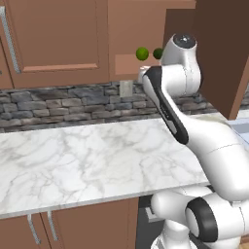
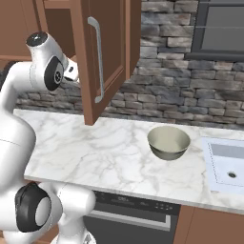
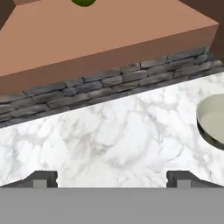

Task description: Pick the limes from the cabinet and place them in one bowl. Pick the mushroom from the sink and place it in the other bowl.

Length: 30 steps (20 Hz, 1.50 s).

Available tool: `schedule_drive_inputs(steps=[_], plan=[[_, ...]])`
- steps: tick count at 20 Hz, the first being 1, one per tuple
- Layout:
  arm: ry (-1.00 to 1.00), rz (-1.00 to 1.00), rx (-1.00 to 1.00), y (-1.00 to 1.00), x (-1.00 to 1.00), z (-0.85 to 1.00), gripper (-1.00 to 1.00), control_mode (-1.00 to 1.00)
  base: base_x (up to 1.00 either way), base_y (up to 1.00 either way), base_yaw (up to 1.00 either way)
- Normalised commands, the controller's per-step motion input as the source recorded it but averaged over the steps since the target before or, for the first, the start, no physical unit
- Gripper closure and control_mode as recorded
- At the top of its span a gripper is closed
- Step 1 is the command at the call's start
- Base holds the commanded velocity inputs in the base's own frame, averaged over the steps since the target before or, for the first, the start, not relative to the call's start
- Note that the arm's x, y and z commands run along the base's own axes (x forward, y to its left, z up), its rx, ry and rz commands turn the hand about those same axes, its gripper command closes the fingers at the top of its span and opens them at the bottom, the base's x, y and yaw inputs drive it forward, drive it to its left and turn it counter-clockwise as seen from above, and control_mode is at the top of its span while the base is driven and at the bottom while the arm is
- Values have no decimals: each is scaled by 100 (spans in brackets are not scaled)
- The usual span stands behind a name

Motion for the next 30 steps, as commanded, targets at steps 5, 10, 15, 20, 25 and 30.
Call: schedule_drive_inputs(steps=[5, 10, 15, 20, 25, 30], plan=[[-47, 0, -4, -16, 12, 8, -100, -100, 0, 0, 0], [-21, 2, -10, -3, 30, 23, -100, -100, 0, 0, 0], [0, 0, -16, 0, 18, 53, -100, -100, 0, 0, 0], [1, 0, -7, 1, 23, 26, -100, -100, 0, 0, 0], [8, 0, 1, -1, 32, 9, -100, -100, 0, 0, 0], [1, 0, -2, 0, 72, 1, -100, -100, 0, 0, 0]])
